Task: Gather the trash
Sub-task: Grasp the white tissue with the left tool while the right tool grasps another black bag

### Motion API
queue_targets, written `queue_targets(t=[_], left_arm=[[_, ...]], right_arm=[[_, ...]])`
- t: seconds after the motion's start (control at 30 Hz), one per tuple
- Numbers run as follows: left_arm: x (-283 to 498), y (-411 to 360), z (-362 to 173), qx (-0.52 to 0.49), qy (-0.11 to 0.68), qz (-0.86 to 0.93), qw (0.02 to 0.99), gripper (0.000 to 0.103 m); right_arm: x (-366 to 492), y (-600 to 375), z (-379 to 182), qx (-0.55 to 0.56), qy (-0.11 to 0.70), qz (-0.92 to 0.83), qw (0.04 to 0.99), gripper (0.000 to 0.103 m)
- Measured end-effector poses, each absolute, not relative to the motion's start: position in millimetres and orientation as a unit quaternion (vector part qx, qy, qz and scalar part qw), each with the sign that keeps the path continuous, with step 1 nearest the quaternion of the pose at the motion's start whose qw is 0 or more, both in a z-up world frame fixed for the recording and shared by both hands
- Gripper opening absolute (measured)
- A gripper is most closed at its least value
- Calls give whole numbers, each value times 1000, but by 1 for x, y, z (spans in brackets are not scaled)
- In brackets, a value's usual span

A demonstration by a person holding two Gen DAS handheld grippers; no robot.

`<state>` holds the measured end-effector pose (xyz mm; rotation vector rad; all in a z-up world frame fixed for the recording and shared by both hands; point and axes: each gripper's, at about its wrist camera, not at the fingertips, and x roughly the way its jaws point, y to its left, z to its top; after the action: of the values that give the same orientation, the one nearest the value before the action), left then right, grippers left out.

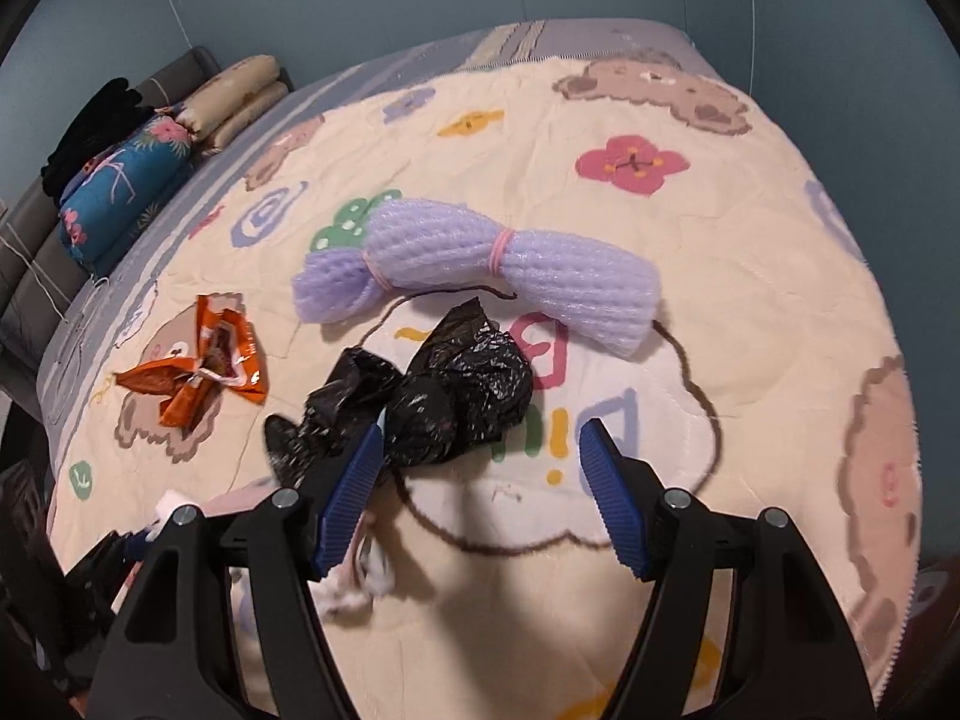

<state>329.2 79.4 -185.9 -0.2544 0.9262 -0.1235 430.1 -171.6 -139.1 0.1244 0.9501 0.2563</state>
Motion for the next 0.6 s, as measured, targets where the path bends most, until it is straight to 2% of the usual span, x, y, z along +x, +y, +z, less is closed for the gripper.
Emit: queue_targets(t=[0.2,0.4,0.47,0.5,0.57,0.6], left_arm=[[337,69,-192,-108,449,-70,884,88],[339,61,-200,-88,453,-78,884,67],[339,61,-200,-91,452,-81,884,54],[338,60,-199,-90,450,-84,884,52],[337,58,-197,-84,448,-88,886,39],[335,55,-196,-77,445,-88,888,37]], right_arm=[[456,-165,-159,48,462,103,880,69],[474,-156,-169,29,462,96,881,69],[476,-148,-172,12,463,96,881,69],[476,-144,-174,7,465,99,880,67],[473,-137,-177,-10,467,101,878,62],[471,-132,-179,-22,467,100,879,57]])
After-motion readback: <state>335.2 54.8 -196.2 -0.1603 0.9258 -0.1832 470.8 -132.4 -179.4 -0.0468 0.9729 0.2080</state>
